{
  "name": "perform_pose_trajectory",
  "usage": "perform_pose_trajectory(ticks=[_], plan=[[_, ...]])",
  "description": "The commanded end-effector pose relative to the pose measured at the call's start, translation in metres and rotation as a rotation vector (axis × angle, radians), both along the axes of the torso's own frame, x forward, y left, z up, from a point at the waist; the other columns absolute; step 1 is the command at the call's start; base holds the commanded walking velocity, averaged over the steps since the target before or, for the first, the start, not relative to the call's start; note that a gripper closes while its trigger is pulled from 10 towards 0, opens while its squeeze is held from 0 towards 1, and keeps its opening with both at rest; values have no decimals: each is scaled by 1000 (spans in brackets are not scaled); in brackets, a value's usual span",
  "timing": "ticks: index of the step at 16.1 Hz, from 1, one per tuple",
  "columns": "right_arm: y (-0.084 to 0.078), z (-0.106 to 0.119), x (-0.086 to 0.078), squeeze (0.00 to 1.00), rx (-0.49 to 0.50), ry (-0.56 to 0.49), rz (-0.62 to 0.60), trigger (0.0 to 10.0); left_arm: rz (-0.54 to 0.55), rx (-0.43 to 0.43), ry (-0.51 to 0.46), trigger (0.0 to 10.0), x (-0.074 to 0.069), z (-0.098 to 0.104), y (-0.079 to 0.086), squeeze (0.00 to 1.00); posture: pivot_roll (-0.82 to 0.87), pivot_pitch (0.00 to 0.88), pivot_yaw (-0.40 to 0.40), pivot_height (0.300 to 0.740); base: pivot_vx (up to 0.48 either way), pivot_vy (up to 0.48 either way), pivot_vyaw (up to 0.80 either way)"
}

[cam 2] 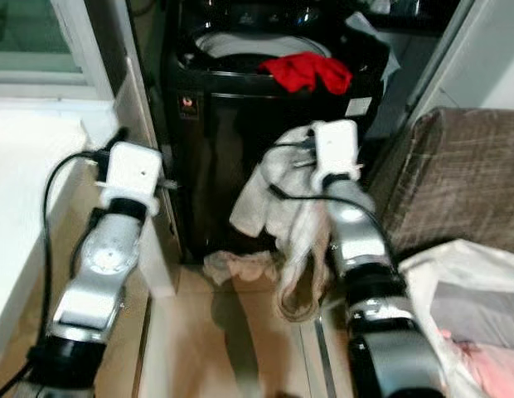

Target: Clothes washing

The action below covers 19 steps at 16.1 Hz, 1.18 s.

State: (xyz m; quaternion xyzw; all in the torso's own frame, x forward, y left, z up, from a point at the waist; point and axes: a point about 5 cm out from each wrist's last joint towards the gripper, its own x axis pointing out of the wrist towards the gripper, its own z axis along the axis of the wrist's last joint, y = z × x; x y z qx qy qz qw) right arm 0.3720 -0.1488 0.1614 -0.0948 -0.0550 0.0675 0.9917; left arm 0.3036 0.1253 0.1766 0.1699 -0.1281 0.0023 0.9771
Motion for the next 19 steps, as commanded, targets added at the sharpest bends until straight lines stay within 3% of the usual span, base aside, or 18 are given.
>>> perform_pose_trajectory(ticks=[1, 6, 8, 12, 17, 19], plan=[[-17, 26, 5, 180, -5, -105, -38, 10000, -49, -11, -16, 10000, 1, 4, -14, 0, -23, 0, -44, 740, 480, 0, 0], [-16, 50, 10, 180, -25, -186, -33, 10000, -51, -15, -21, 10000, 0, 4, -15, 0, -17, 0, -50, 740, 480, 0, 0], [-24, 76, 13, 188, -65, -277, -90, 10000, -53, -14, -26, 10000, 1, 4, -15, 0, -8, 0, -56, 740, 480, 0, 0], [-31, 159, 25, 180, -164, -472, -98, 10000, -69, -16, -38, 10000, 2, 5, -18, 0, -8, 0, -54, 740, 480, 0, 0], [-50, 209, 34, 180, -370, -495, -206, 10000, -112, -13, -51, 10000, 2, 7, -25, 0, -1, 0, -53, 740, 474, 0, 0], [-45, 230, 36, 180, -408, -499, -209, 10000, -119, -14, -55, 10000, 1, 8, -25, 0, 12, 0, -52, 740, 465, 0, 0]])
